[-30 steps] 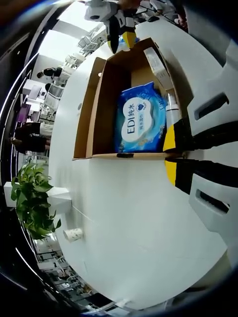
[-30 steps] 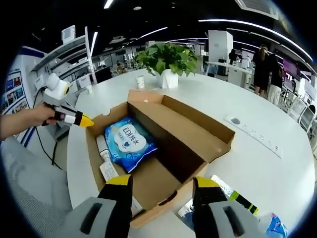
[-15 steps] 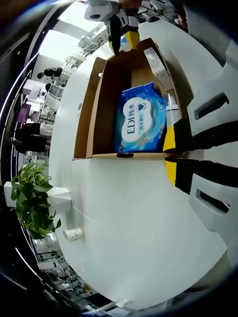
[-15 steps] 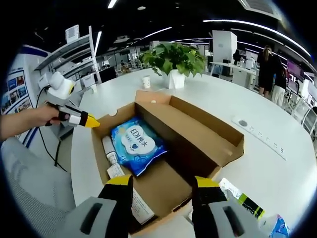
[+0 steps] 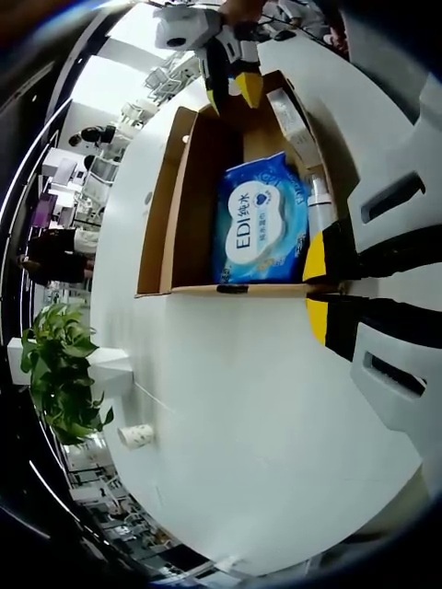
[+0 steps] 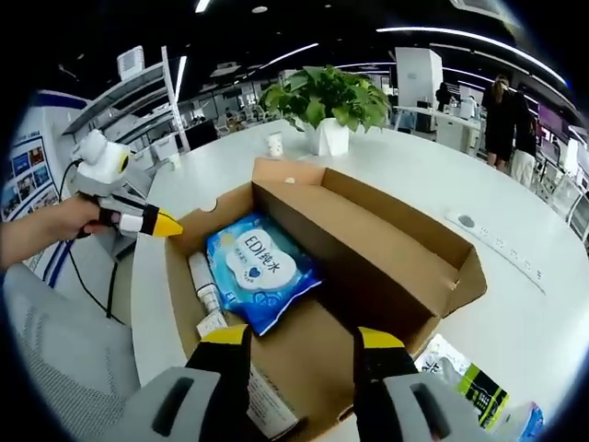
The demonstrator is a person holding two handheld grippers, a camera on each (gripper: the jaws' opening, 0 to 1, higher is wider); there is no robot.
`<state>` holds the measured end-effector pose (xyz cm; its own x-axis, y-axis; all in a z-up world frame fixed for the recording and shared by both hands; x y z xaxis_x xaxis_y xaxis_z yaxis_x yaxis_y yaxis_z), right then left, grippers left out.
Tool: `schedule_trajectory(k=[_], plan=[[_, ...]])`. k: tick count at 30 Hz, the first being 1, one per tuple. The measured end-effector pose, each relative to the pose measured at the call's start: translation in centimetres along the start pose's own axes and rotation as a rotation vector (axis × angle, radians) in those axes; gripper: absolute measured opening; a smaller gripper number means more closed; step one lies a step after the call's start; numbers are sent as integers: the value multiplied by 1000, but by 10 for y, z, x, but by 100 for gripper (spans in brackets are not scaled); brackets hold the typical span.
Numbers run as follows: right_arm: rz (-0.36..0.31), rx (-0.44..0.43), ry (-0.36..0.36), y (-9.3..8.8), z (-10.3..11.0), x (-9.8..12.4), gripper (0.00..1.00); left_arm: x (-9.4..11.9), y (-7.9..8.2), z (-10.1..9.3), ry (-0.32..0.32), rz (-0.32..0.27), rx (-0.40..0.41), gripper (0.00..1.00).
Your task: Operate the shoe box by opening the lid, removing the specified soft item, and placing it in the target area until the item is outside and the box remains undamaged.
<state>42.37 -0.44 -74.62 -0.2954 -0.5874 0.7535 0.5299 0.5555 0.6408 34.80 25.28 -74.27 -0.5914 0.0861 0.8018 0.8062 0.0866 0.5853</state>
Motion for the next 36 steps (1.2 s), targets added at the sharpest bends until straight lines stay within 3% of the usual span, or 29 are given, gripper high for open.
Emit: schedule_trajectory(k=[11,24,36], plan=[[23,-6,16,5,4,-16,39,5,-3,-7,3,2,-7,2],[45,-116,36,10,1,-38,32,4,-1,-6,6,4,-11,2],[94,-124,37,12,2,-55,30,1,1,-5,3,5,-9,2]])
Point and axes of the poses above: the point that each gripper's makers call its tool centre point, and the gripper's own axes: x roughly backward along the fingers, z roughly to its left, y roughly out of its top, the point moved 5 cm from there along x, roughly backward along the fingers, and after that the axes turned 6 degrees about z, right-handed, at the moved point
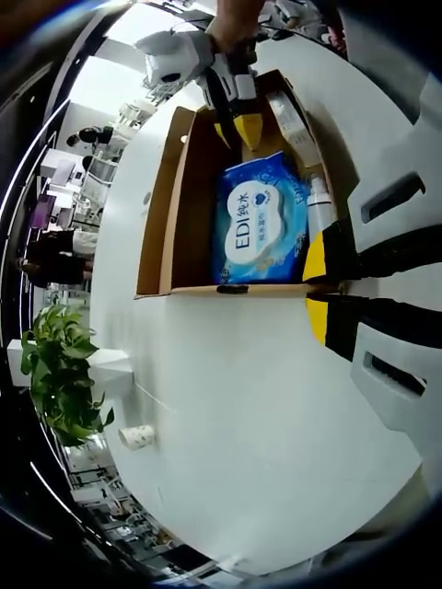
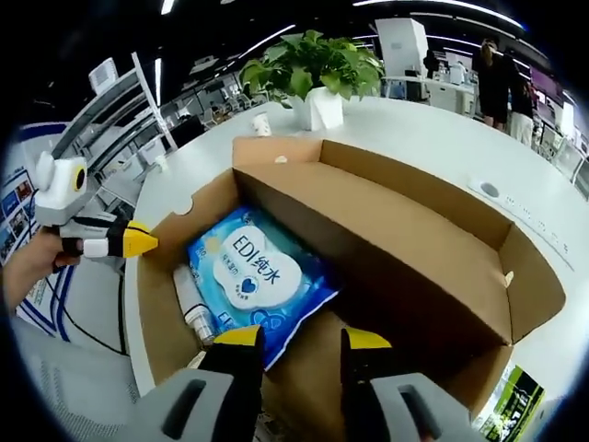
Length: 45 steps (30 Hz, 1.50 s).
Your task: Operate the shoe box by opening the lid, removing the specified soft item, and placing it in the target area until the item is outside and the box remains undamaged.
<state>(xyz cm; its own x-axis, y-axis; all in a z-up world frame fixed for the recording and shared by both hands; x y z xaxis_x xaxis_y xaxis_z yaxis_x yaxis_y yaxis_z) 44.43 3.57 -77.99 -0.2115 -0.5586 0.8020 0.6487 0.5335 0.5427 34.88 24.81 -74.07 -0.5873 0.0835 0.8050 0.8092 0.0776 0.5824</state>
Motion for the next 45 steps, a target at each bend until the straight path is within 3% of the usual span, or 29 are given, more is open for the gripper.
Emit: schedule_trajectory(k=[6,13,20,25,32,45], plan=[[8,-7,2,-2,1,-8,29,-2,0,2,-1,0,-1,3],[-3,-85,19,1,2,-15,23,-3,0,3,-2,1,0,3],[22,-79,6,0,0,-28,20,-4,-1,4,-2,2,4,2],[25,-197,33,-3,1,-36,15,-3,-2,4,-2,2,6,2],[11,-286,72,-5,8,-33,4,-4,-2,4,0,1,7,2],[-29,-184,41,1,17,-17,0,-2,-1,3,3,-2,5,2]])
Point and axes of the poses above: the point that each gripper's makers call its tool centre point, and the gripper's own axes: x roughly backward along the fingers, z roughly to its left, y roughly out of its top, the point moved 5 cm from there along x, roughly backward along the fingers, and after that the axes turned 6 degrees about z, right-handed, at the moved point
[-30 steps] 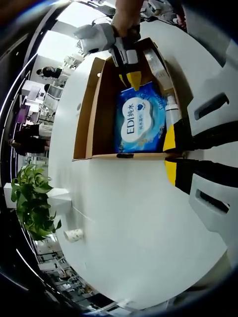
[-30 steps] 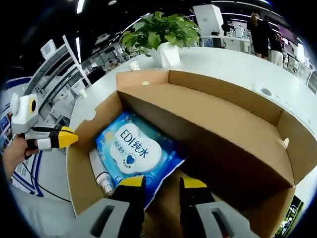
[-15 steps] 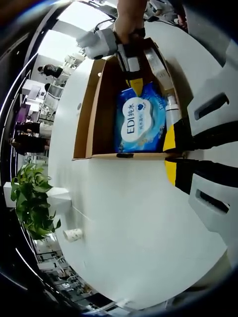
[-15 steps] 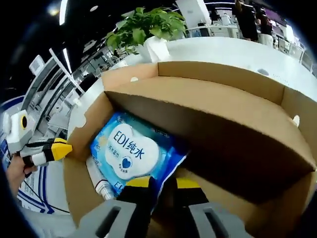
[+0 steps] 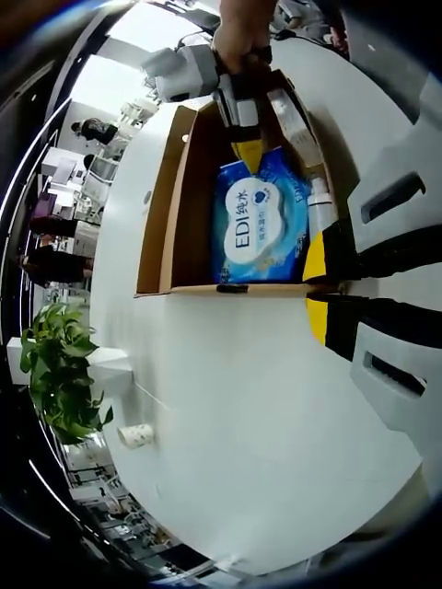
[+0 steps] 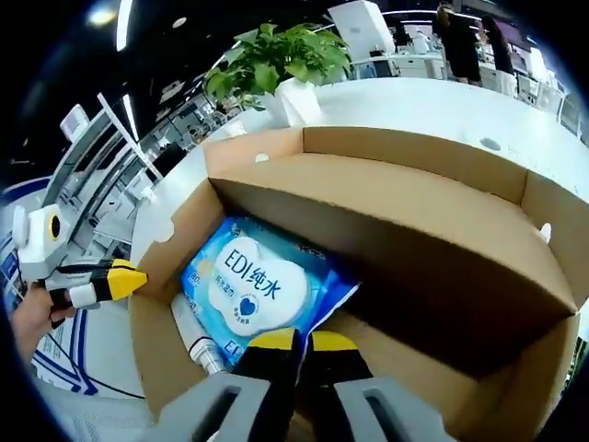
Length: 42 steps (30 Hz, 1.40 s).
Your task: Operate the shoe box by opening the lid, removing the specified soft item, and placing it in the target area until the item is outside and the box remains undamaged.
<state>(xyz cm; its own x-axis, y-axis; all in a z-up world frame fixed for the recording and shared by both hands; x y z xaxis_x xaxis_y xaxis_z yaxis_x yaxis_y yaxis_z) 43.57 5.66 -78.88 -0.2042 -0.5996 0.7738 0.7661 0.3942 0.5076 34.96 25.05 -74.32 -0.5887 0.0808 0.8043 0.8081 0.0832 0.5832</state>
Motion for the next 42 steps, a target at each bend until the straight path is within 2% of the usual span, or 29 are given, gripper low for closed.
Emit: schedule_trajectory(k=[10,21,24,27,35,42], plan=[[-37,85,7,9,8,9,0,0,0,1,-5,-5,6,2],[-71,94,32,17,13,18,0,1,0,1,-3,-4,6,2],[-71,187,-3,19,16,21,0,1,0,1,-6,-5,10,2],[-87,197,-7,23,19,23,0,2,-1,0,-10,-8,18,2],[-121,164,1,35,22,35,0,2,-1,0,-11,-11,18,2],[-144,83,39,40,27,45,0,0,0,2,-12,-12,18,2]])
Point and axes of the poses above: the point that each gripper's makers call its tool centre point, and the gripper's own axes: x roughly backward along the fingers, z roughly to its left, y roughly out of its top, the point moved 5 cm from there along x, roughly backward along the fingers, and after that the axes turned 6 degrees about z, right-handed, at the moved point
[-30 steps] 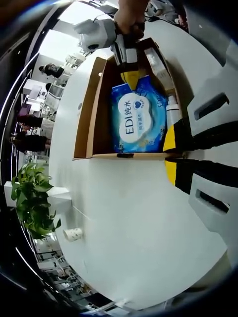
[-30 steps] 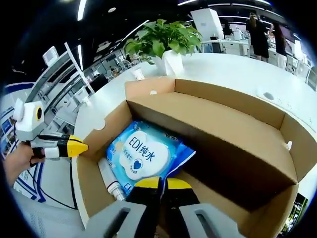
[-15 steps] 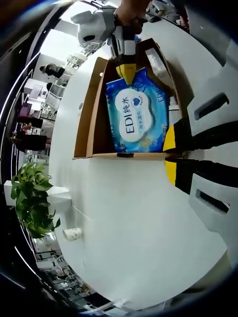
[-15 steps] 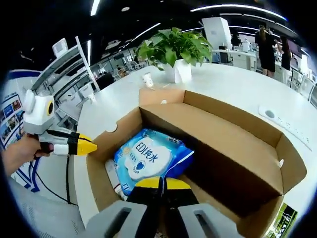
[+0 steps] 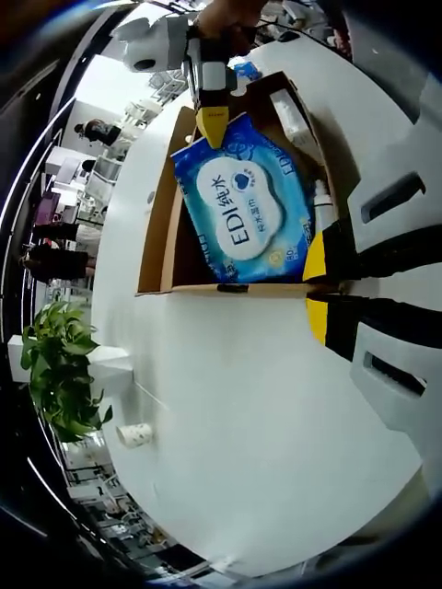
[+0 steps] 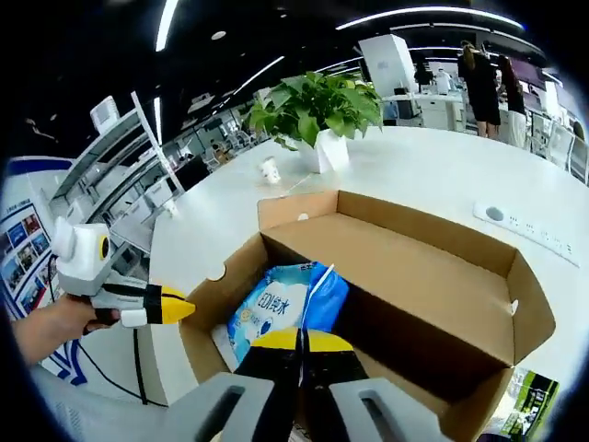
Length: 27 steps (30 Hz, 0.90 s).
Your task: Operate the shoe box by opening the lid, removing the specified soft item, and placing it in the target area until the item is outside and the box remains undamaged.
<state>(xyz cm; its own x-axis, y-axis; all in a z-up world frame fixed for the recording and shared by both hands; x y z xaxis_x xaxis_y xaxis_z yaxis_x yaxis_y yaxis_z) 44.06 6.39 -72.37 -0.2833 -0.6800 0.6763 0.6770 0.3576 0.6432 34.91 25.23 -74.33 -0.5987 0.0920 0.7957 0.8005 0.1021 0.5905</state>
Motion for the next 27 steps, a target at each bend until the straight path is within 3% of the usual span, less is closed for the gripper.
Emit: schedule_trajectory(k=[15,27], plan=[[-72,-171,102,18,15,16,0,0,-1,0,-2,-4,6,3],[-100,-127,104,29,29,31,0,0,-1,-1,3,-3,2,2]])
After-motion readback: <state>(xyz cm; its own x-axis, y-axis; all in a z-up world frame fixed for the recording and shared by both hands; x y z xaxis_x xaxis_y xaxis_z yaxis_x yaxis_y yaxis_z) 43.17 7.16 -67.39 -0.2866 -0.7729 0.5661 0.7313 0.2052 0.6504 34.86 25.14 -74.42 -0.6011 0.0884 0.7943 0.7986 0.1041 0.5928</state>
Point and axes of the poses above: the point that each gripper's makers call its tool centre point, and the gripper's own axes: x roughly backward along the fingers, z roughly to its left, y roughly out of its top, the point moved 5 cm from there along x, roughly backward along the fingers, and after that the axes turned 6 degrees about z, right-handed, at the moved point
